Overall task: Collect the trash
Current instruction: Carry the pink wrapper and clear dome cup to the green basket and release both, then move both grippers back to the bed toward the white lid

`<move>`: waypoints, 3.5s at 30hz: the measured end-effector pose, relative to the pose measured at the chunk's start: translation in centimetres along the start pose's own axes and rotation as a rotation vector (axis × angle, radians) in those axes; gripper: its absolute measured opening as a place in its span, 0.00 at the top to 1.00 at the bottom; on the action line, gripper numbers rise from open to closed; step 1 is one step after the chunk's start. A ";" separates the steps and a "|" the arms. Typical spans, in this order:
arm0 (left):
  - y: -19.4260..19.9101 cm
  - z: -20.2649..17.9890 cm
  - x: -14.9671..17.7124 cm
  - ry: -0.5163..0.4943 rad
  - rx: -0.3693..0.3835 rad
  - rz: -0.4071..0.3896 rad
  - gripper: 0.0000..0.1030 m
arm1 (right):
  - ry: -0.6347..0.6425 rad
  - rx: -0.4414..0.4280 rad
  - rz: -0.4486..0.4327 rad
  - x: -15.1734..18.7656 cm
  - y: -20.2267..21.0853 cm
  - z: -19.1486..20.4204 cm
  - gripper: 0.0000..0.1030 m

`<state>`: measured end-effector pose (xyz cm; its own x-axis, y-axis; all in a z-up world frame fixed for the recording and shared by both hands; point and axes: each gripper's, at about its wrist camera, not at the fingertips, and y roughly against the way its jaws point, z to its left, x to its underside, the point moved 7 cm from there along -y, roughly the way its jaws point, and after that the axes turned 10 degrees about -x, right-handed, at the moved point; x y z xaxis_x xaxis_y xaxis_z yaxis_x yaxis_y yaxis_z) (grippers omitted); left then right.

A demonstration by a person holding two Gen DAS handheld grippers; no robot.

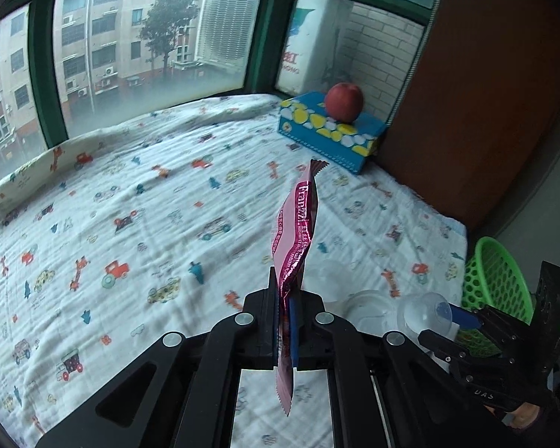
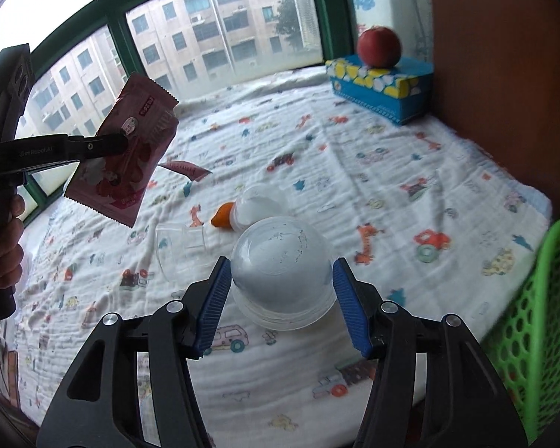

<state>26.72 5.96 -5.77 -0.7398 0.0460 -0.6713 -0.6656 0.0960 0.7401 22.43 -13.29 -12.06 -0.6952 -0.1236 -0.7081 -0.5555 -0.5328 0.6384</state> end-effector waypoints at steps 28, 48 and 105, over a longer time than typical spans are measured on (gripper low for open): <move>2.2 -27.4 0.3 -0.255 0.307 -0.003 0.96 | -0.205 0.259 -0.163 5.5 17.2 -15.5 0.45; 0.9 -38.1 2.9 -0.365 0.401 0.055 0.96 | -0.336 0.351 -0.171 10.4 21.9 -21.9 0.35; 1.5 -22.0 2.3 -0.168 0.144 -0.051 0.13 | -0.203 0.222 -0.184 6.4 18.6 -13.4 0.18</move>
<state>21.81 -15.70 -5.32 -0.6707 0.2009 -0.7140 -0.6719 0.2430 0.6996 13.75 -35.23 -8.72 -0.6387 0.1387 -0.7568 -0.7499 -0.3325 0.5719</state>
